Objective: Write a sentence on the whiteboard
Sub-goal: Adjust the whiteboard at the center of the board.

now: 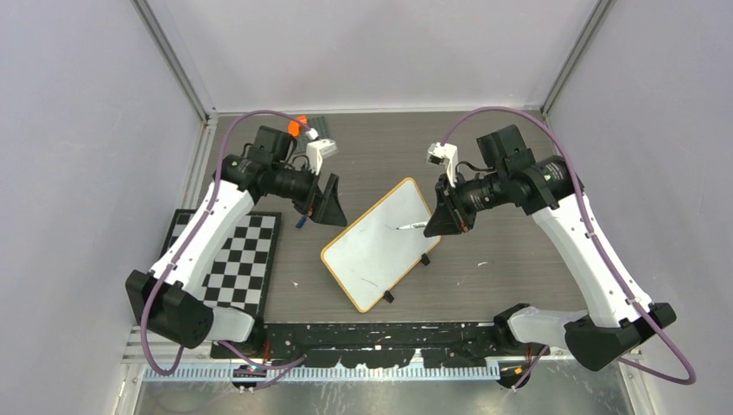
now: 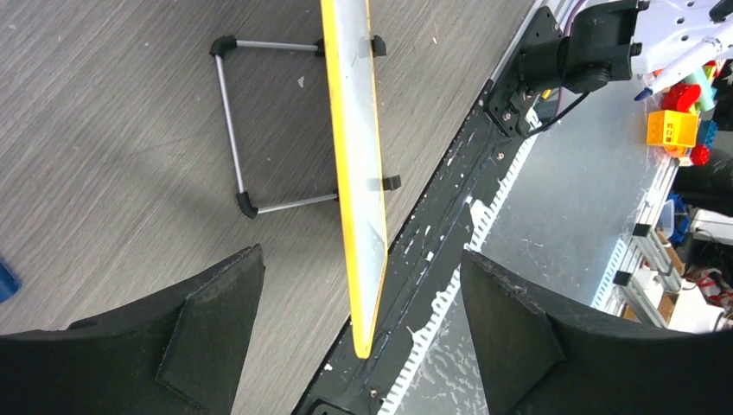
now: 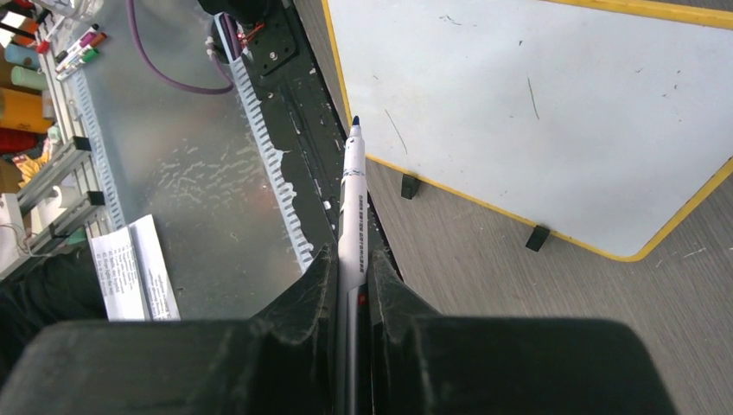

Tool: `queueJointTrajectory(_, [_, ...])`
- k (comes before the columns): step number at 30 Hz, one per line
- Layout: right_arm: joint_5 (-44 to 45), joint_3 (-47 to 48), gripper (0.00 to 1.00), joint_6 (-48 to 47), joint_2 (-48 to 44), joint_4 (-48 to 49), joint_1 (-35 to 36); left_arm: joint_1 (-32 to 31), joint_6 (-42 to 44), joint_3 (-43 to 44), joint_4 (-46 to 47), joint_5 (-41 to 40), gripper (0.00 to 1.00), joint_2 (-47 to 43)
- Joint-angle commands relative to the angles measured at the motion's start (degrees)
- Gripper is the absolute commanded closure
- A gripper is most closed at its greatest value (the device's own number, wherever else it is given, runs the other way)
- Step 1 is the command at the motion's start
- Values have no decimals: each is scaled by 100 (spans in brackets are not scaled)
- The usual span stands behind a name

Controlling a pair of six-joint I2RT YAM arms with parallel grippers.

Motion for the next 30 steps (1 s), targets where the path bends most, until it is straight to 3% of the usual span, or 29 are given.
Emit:
queueJointTrajectory(1, [-108, -94, 100, 166, -208, 199, 59, -291, -177, -19, 537, -216, 15, 34])
queueJointTrajectory(15, [-38, -120, 100, 241, -260, 191, 116, -751, -287, 86, 869, -782, 28, 711])
queueJointTrajectory(30, [161, -240, 100, 130, -268, 72, 232, -1055, 325, 403, 480, -327, 72, 1463])
